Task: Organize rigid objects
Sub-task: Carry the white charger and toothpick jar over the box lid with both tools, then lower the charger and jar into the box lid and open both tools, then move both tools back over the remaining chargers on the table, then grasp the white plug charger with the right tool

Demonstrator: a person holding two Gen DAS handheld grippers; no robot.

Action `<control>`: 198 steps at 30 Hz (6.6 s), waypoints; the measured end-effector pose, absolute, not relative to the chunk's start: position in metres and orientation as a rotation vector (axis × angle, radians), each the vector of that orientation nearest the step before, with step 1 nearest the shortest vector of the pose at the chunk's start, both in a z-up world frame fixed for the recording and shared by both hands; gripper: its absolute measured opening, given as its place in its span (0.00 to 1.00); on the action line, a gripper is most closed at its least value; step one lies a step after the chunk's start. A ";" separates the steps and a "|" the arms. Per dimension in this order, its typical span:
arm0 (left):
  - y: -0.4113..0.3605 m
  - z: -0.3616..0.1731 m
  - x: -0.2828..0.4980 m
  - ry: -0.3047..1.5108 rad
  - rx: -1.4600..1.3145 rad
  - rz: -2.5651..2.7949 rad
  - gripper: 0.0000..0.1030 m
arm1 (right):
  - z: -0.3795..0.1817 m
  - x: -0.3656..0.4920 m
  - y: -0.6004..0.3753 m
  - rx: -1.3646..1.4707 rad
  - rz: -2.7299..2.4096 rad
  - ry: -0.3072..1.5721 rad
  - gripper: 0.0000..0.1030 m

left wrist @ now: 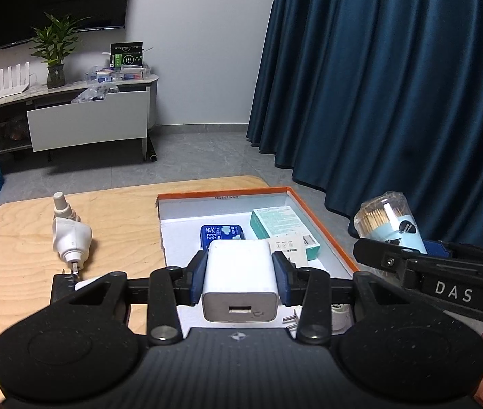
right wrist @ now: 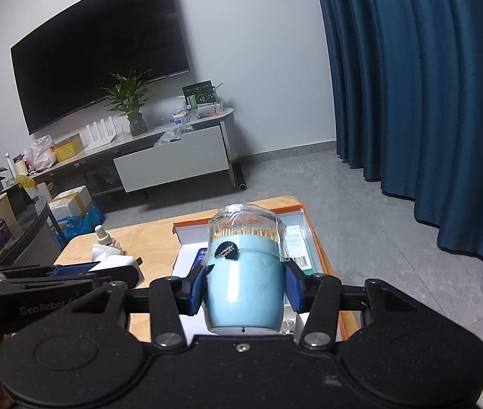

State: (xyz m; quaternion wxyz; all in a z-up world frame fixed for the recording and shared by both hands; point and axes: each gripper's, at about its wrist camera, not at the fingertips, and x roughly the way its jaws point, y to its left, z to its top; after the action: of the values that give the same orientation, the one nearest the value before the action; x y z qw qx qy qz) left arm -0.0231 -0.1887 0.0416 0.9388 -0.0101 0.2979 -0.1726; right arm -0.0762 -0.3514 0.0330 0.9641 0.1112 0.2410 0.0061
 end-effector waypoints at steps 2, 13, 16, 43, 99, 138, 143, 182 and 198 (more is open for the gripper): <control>-0.190 0.042 -0.020 0.607 -0.020 -0.351 0.40 | 0.035 -0.073 -0.352 0.223 0.012 0.485 0.56; -0.196 0.042 -0.012 0.600 -0.016 -0.359 0.40 | 0.039 -0.062 -0.354 0.216 0.012 0.483 0.56; -0.197 0.042 -0.008 0.602 -0.015 -0.362 0.40 | 0.039 -0.059 -0.355 0.214 0.012 0.486 0.56; -0.210 0.034 0.033 0.628 -0.017 -0.371 0.40 | 0.027 0.004 -0.363 0.201 0.025 0.529 0.56; -0.186 0.047 0.052 0.692 -0.046 -0.239 0.98 | 0.047 0.017 -0.362 0.212 0.038 0.482 0.77; -0.066 0.043 -0.005 0.703 -0.135 0.014 1.00 | 0.042 -0.002 -0.248 0.125 0.231 0.552 0.80; -0.050 0.037 -0.009 0.715 -0.155 0.041 1.00 | 0.038 -0.002 -0.242 0.120 0.245 0.564 0.80; -0.014 0.004 0.003 0.795 -0.170 0.103 1.00 | -0.010 0.029 -0.195 0.075 0.356 0.690 0.80; 0.011 -0.005 0.010 0.808 -0.195 0.126 1.00 | -0.059 0.089 -0.142 -0.016 0.373 0.799 0.65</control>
State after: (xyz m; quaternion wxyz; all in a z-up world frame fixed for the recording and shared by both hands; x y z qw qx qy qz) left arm 0.0100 0.0108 -0.0052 0.9130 -0.0944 0.3922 0.0610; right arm 0.0886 -0.1419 -0.0591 0.9043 -0.0077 0.3868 0.1805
